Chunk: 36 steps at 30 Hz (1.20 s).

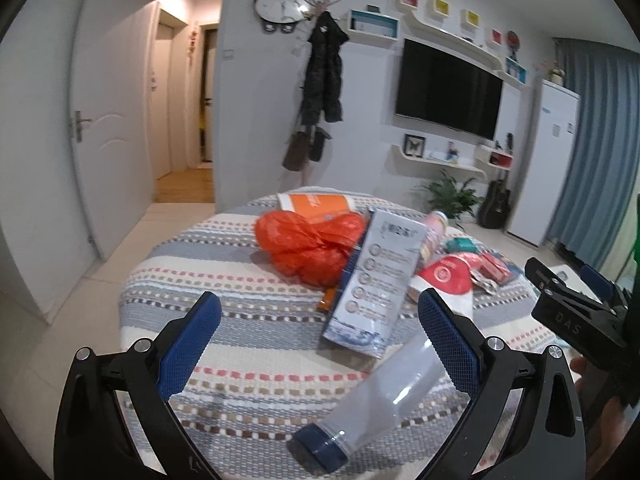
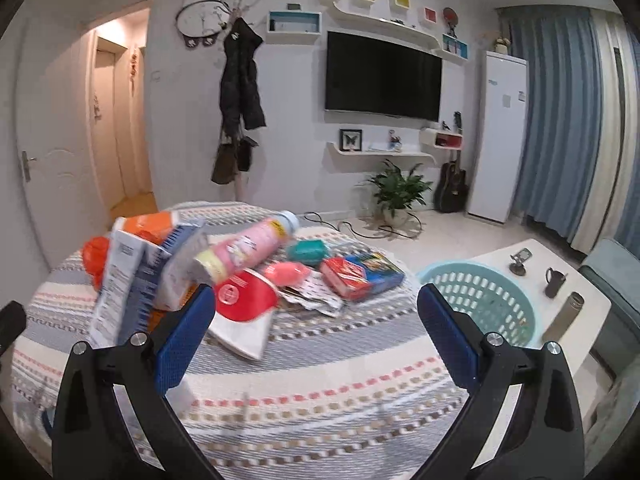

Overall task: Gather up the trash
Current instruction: 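Grasp the clear plastic bottle with the left tool while the right tool grasps the red-white paper cup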

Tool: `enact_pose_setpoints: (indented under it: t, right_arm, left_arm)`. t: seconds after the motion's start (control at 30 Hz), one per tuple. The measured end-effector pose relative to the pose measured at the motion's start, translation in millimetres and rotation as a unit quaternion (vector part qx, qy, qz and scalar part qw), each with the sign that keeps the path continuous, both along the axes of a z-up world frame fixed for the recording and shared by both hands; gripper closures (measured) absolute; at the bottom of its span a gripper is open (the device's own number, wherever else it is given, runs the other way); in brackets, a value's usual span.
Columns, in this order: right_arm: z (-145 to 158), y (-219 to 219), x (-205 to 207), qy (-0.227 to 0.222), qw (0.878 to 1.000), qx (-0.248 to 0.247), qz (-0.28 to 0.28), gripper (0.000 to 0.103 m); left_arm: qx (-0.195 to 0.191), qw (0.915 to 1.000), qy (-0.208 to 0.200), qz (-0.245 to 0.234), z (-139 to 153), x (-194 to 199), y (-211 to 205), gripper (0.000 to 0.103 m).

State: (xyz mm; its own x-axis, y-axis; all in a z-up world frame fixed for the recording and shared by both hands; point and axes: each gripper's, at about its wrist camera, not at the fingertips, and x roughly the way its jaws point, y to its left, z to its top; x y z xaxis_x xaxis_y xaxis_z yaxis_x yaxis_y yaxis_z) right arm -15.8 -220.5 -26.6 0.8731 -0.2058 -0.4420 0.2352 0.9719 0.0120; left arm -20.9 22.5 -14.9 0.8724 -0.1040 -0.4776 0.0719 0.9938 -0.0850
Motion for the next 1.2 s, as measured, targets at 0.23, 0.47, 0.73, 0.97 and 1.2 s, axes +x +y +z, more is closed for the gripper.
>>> enact_pose_setpoints:
  t: [0.23,0.47,0.73,0.97,1.2]
  right_arm:
    - [-1,-20,-2,-0.002,1.000,-0.008,-0.012,0.007]
    - [0,-28,-1,-0.001,1.000,-0.005,-0.005,0.008]
    - [-1,-20,0,0.003,1.000,-0.008,0.023,0.017]
    - [-6,-20,8,0.023,0.999,0.011,0.040,0.035]
    - [-19,-9,27,0.058,0.995,0.025,0.077,0.035]
  left_arm:
    - [-0.003,0.9993,-0.002,-0.037,-7,-1,-9,0.007]
    - [0.006,0.9975,0.006,-0.071,-14,1,-19,0.007]
    - [0.029,0.9909,0.047,-0.123,-29,9,-19,0.008]
    - [0.027,0.9850,0.070,-0.156,-39,11,-30,0.008]
    - [0.059,0.9755,0.118,-0.177,-58,28,-45,0.016]
